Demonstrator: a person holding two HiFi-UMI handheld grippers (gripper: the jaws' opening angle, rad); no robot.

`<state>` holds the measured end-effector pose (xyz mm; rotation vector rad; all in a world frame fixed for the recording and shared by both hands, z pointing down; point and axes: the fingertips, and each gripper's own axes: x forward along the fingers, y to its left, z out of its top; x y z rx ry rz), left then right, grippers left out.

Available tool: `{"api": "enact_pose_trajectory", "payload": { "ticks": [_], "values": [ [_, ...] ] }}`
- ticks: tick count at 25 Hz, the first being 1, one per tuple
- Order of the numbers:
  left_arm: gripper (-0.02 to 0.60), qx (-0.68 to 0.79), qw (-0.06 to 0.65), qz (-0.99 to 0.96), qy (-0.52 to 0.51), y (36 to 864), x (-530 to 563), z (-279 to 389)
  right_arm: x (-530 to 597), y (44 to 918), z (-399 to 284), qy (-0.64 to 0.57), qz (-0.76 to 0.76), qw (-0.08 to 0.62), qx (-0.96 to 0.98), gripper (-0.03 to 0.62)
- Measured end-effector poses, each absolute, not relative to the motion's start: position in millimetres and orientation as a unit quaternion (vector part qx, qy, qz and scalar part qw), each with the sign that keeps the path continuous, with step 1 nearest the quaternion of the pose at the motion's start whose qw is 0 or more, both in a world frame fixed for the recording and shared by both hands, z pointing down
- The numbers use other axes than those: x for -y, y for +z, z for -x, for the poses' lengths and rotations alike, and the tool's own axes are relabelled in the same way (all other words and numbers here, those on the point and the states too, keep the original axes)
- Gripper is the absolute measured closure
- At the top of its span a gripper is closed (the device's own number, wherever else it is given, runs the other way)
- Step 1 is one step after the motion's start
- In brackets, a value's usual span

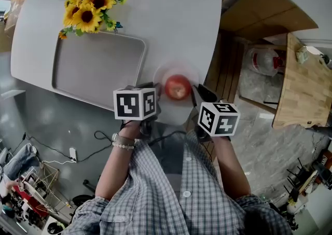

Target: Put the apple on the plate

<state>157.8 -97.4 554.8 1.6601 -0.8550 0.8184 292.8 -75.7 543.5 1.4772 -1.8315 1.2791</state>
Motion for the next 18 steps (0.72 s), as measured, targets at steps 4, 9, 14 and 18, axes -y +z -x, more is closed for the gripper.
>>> {"api": "enact_pose_trajectory", "payload": {
  "ticks": [4,9,14,18],
  "values": [
    [0.513,0.358,0.545,-0.682,0.330,552.3,97.4,-159.1,78.2,540.0,-294.7,0.473,-0.537,0.228,0.660,0.519],
    [0.514,0.363,0.549,-0.678,0.328,543.5,101.1,-158.1,82.4,530.8,-294.1,0.475,-0.537,0.223,0.660,0.519],
    [0.515,0.368,0.557,-0.676,0.313,534.6,104.7,-154.2,87.4,522.6,-290.8,0.472,-0.536,0.220,0.664,0.520],
    [0.523,0.371,0.567,-0.674,0.294,527.8,109.3,-148.6,92.5,518.7,-286.2,0.471,-0.538,0.220,0.664,0.520]
  ]
}}
